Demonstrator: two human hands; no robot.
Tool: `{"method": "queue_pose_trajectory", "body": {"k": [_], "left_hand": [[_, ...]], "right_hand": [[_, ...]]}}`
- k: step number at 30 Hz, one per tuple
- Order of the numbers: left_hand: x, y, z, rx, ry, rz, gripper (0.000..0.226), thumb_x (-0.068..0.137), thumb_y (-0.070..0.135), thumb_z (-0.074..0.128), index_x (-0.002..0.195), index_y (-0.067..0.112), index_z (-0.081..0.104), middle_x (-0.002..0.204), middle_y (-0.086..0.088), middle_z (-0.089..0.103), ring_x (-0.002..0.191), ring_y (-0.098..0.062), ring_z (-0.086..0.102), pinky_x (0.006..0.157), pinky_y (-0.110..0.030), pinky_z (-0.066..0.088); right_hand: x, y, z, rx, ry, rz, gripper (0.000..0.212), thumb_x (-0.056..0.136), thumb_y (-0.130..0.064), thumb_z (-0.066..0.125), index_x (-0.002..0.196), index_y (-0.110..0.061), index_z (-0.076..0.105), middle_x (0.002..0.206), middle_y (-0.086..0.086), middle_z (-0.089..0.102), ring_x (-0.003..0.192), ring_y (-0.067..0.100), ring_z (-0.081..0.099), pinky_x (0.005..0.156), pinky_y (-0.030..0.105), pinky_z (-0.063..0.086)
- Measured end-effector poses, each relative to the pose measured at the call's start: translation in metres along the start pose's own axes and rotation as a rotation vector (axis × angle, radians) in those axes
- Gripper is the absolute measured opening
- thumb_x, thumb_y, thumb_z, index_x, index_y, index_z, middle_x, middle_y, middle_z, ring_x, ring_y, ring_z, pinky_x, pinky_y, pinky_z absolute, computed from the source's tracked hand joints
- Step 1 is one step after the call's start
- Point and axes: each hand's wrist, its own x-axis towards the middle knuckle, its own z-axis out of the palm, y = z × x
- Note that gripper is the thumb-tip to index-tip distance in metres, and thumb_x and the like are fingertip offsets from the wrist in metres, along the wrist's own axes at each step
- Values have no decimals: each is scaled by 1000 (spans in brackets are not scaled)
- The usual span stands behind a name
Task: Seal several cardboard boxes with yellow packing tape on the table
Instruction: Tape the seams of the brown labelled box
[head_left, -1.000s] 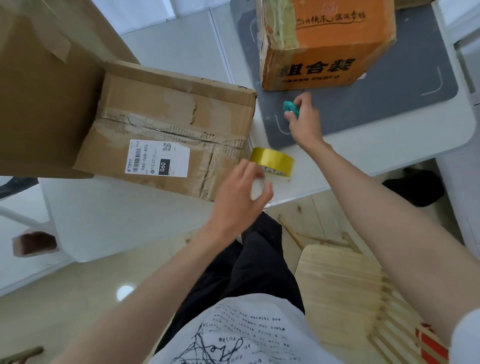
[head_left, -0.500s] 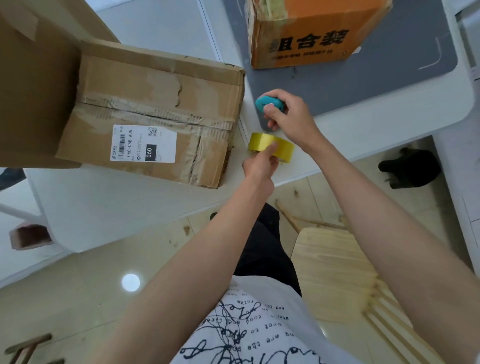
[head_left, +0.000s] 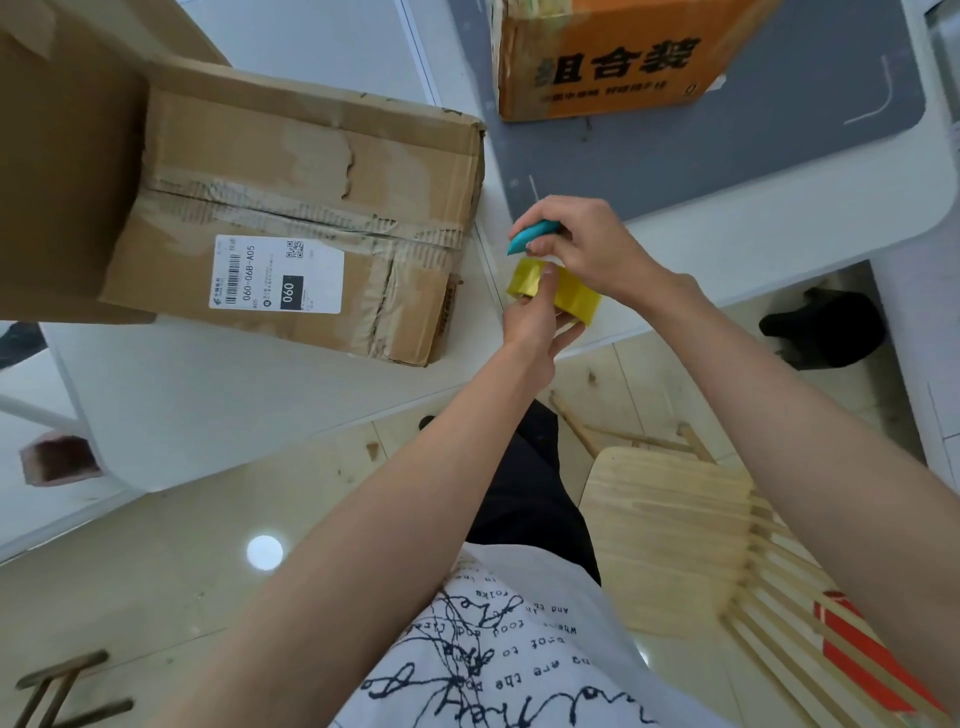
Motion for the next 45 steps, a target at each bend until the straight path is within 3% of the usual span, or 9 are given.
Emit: {"method": "queue_pose_trajectory", "body": {"k": [8,11,14,19,21,24,27,33,45], "left_hand": [[2,-1,-1,16,14,14,46,101,44,58,129,8,60,121,-14,70,107,-24,70,84,-33,61],[2,-1,-1,20,16,17,44,101,43,59,126,8,62,117,-14,72,105,-23,71,83,-33,62],[2,0,0,13,25,4,40,102,40,58,125,8,61,114,-13,72,103,-24,71,84,-34,62],[1,0,0,-41,44,-16,41,100,36,63,124,4,60,117,-15,71,106,-27,71,77,-32,62],[0,0,1,-49,49,-26,43,100,36,63,128,4,57,122,-16,69,110,-29,69,74,-29,61],[2,2,2,-45,40,-32,47,99,37,63,133,6,53,124,-15,67,112,-29,68,77,-30,60],[3,4,3,-33,36,-41,50,99,38,63,136,6,52,123,-15,67,110,-29,69,91,-38,59],[9,2,-1,-11,14,-11,41,100,39,62,125,6,62,111,-13,73,104,-26,72,83,-34,62],[7,3,3,-21,41,-17,27,103,33,57,115,10,63,105,-12,72,102,-26,72,81,-36,63]], "right_hand": [[12,-10,0,-95,-43,-115,19,88,-7,73,105,-16,76,98,1,69,92,12,55,83,18,42],[15,-13,1,-123,-103,-134,19,90,-4,70,104,-16,76,97,-8,63,90,3,50,83,10,36],[16,-17,3,-159,-167,-167,21,92,0,66,102,-15,77,100,-4,64,93,-1,47,83,7,37],[23,-18,-10,-296,-157,-282,20,91,3,64,100,-10,76,103,5,68,100,17,50,87,30,46],[29,-9,-23,-329,-53,-236,19,89,3,66,101,-8,76,103,8,68,101,27,53,87,37,47],[33,6,-30,-312,48,-117,21,89,2,67,104,-9,76,108,9,67,104,27,54,90,43,48],[32,8,-20,-221,73,-99,19,90,3,68,102,-10,76,109,10,60,102,19,56,89,36,52],[19,-17,2,-118,-12,-253,16,91,0,66,100,-9,76,104,6,55,97,9,52,84,12,44],[10,-14,7,-217,-85,-301,21,96,3,58,97,-9,76,105,-1,45,99,10,48,83,11,45]]}}
